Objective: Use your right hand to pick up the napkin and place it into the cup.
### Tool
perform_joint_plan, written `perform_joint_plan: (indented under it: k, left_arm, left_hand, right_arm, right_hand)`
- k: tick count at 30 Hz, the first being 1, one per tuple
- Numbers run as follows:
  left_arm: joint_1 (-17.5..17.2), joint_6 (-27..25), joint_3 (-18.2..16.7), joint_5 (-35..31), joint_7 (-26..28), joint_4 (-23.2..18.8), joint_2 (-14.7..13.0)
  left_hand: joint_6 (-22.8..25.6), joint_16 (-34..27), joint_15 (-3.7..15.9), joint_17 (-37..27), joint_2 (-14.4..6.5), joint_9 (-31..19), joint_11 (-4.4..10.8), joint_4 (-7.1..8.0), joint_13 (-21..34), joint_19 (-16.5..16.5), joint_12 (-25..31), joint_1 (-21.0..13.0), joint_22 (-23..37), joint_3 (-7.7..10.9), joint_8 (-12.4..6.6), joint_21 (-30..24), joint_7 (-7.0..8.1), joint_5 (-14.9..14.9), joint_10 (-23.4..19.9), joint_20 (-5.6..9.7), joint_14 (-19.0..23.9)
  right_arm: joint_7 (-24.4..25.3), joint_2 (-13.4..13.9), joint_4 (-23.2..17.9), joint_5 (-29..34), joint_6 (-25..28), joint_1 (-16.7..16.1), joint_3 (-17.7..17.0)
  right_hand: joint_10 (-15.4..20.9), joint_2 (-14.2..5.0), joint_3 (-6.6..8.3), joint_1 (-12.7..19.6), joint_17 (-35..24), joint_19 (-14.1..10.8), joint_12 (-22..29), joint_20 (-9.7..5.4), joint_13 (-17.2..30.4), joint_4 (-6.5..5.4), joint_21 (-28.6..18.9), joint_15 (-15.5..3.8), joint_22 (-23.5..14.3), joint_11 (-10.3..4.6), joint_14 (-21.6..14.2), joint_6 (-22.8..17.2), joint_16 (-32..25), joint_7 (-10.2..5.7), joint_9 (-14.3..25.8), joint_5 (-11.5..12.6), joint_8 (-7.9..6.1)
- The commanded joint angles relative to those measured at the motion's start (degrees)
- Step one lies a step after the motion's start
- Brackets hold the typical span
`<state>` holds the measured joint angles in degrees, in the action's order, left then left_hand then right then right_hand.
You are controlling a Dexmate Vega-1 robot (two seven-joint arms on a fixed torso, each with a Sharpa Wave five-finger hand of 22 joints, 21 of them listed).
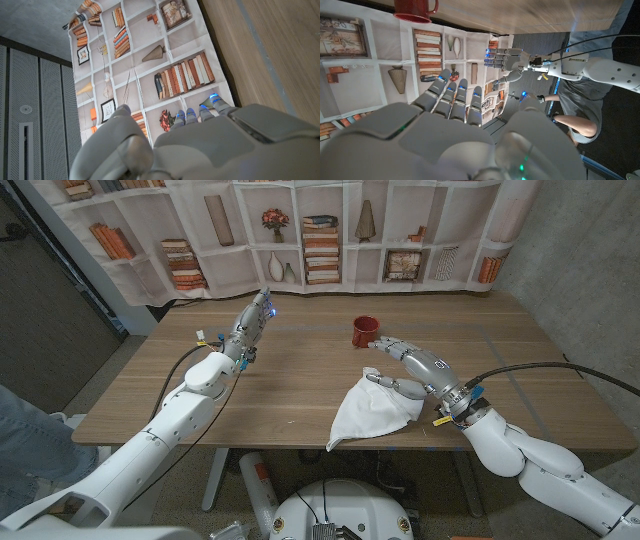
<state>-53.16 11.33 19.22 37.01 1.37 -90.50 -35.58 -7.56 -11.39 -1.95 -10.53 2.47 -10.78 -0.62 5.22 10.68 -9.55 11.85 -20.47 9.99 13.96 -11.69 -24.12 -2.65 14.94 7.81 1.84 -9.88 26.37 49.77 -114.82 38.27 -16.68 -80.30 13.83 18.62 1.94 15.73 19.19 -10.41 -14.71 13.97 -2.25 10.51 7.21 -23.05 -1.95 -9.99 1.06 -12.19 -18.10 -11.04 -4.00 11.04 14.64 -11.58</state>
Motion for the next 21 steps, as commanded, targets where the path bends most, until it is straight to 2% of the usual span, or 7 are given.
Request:
perform_joint_plan:
  k: [1,12,13,17,21]
  left_arm:
    - [-0.4,0.27,-0.23,0.17,0.01,-0.2,-0.17]
    - [-0.38,0.14,-0.34,0.04,0.03,-0.37,-0.47]
    - [-0.31,0.1,-0.34,0.02,0.01,-0.42,-0.5]
    - [0.01,-0.04,-0.22,-0.1,-0.09,-0.41,-0.5]
    - [0.23,-0.18,-0.09,-0.15,-0.18,-0.42,-0.47]
  left_hand:
    - [0.16,0.31,-0.01,-0.08,-0.74,-0.13,-0.13,-0.04,0.09,-6.09,-0.09,-0.28,0.26,-0.08,0.19,0.44,-0.13,0.02,-0.04,1.99,-0.25]
    - [0.24,0.31,0.07,-0.09,-0.83,-0.13,-0.07,-0.06,0.09,-5.87,-0.05,-0.32,0.28,-0.16,0.18,0.61,-0.04,-0.01,-0.16,1.95,-0.24]
    - [0.24,0.32,0.06,-0.09,-0.83,-0.13,-0.06,-0.06,0.09,-5.87,-0.05,-0.32,0.28,-0.17,0.18,0.63,-0.03,-0.02,-0.17,1.89,-0.25]
    - [0.24,0.31,0.14,-0.1,-0.87,-0.13,0.12,-0.07,0.09,-5.83,-0.02,-0.34,0.29,-0.22,0.19,0.74,-0.04,-0.04,-0.28,1.85,-0.24]
    - [0.27,0.32,0.07,-0.11,-0.89,-0.13,0.21,-0.07,0.09,-5.79,-0.04,-0.34,0.29,-0.24,0.19,0.79,-0.02,-0.05,-0.24,1.83,-0.25]
  right_arm:
    - [-0.09,2.32,-2.17,1.81,4.17,-0.6,1.36]
    - [-1.03,3.39,-2.97,2.16,6.85,-0.08,3.21]
    - [-1.13,3.51,-3.12,2.2,7.16,-0.11,3.3]
    - [-1.34,3.88,-3.58,2.47,8.31,-0.04,3.66]
    - [-1.26,4.27,-3.9,2.66,9.08,-0.02,4.02]
  right_hand:
    - [0.0,0.15,0.18,0.73,-0.08,-0.45,-0.12,-0.96,0.27,0.46,0.27,-0.08,-0.1,0.72,-0.33,-0.05,0.06,-0.16,0.33,0.3,0.04]
    - [-0.13,0.3,0.21,1.17,-0.07,-0.67,-0.27,-0.5,0.32,0.68,0.61,0.54,-0.09,1.01,-0.41,0.4,0.07,-0.22,0.36,0.44,0.17]
    - [-0.39,0.37,0.22,1.32,-0.07,-0.73,-0.39,-0.4,0.34,0.75,0.73,0.54,-0.09,0.53,-0.39,0.44,0.09,-0.23,0.36,0.48,0.17]
    - [-0.51,0.47,0.24,1.55,-0.07,-0.8,-0.47,-0.11,0.36,0.86,0.91,0.63,-0.08,0.93,-0.35,0.62,0.12,-0.24,0.38,0.54,0.2]
    - [-0.63,0.55,0.26,1.74,-0.07,-0.84,-0.53,0.27,0.38,0.95,1.05,0.7,-0.08,0.7,-0.32,0.75,0.14,-0.26,0.38,0.58,0.22]
